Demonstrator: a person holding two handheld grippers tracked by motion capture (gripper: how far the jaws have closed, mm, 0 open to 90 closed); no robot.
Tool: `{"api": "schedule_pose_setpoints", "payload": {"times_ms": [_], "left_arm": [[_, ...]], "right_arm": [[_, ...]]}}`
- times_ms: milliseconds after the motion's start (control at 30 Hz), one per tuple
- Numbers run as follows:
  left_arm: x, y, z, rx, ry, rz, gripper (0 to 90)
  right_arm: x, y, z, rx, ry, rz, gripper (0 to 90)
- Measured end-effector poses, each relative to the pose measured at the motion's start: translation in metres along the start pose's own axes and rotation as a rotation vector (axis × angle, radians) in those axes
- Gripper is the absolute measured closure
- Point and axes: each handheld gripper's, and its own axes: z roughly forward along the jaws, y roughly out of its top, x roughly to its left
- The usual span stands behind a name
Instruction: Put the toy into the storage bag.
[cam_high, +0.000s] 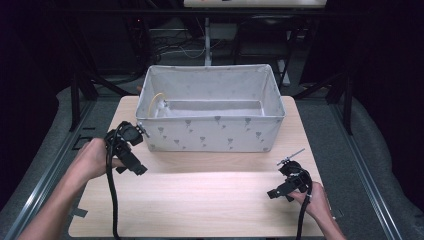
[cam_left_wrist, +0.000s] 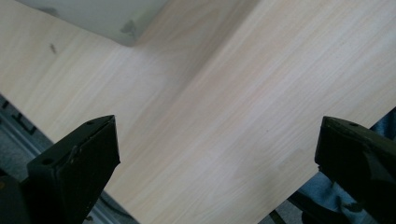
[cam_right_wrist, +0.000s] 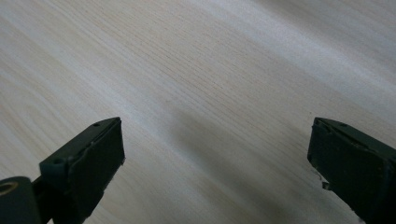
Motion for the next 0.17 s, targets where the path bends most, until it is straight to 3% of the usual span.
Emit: {"api": "schedule_pose_setpoints", "payload": {"times_ms": [67, 100, 167], "left_arm": [[-0.004, -0.006, 0.009, -0.005, -0.002, -0.008, 0.1], [-0.006, -0.009, 0.014, -0.004, -0.007, -0.011, 0.1], [-0.011, -0.015, 0.024, 0.002, -0.008, -0.012, 0.1]], "right_arm": [[-0.001, 0.001, -0.001, 0.024, 0.001, -0.021, 3.6], [0.001, -0.001, 0.002, -0.020, 0.006, 0.014, 3.6], [-0.002, 0.001, -0.002, 0.032, 0.000, -0.029, 3.6]]}}
